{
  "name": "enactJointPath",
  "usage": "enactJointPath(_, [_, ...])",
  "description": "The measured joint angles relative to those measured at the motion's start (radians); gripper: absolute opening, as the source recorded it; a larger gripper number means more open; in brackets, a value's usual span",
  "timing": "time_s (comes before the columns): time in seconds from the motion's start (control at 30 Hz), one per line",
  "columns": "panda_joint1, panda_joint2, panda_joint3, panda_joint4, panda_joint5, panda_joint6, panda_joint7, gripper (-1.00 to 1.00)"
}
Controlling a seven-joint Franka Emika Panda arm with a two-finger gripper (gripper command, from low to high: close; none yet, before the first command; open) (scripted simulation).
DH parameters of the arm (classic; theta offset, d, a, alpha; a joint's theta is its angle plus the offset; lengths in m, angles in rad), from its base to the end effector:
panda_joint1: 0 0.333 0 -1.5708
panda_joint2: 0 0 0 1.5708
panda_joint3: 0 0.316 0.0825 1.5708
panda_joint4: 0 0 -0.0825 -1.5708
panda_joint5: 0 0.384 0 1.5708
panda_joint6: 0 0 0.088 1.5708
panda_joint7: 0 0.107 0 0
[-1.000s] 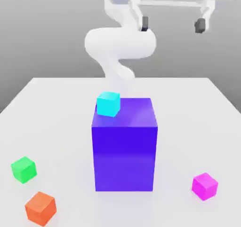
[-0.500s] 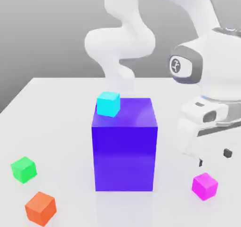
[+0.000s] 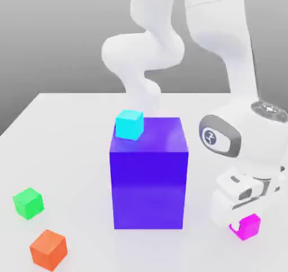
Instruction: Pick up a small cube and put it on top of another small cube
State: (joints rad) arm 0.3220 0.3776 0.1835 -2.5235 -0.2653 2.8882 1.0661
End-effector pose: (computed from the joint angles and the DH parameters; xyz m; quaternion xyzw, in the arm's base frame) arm 0.3835 0.2382 0.1385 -0.9875 0.1574 -0.0001 0.0010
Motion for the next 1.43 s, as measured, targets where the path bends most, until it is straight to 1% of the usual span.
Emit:
enactJointPath(0.1, [-0.04,-0.099,0.055,-0.023,0.068,-0.076,-0.052,-1.0])
enactJointPath(0.17, [-0.062,-0.158,0.063,-0.036,0.109,-0.119,-0.092,-1.0])
enactJointPath(0.6, [-0.394,-0.261,-0.191,-0.067,0.145,-0.188,-0.371,-1.0])
enactJointPath(0.8, [-0.587,-0.306,-0.299,-0.081,0.185,-0.213,-0.52,-1.0])
enactJointPath(1.03, [-0.819,-0.353,-0.39,-0.097,0.252,-0.243,-0.708,-1.0])
enactJointPath(1.1, [-0.873,-0.346,-0.398,-0.098,0.276,-0.235,-0.752,-1.0])
enactJointPath(1.33, [-0.886,-0.181,-0.351,-0.089,0.367,-0.082,-0.826,-1.0])
enactJointPath(1.37, [-0.889,-0.166,-0.347,-0.089,0.375,-0.069,-0.832,1.0])
enactJointPath(1.43, [-0.889,-0.166,-0.347,-0.089,0.375,-0.069,-0.832,1.0])
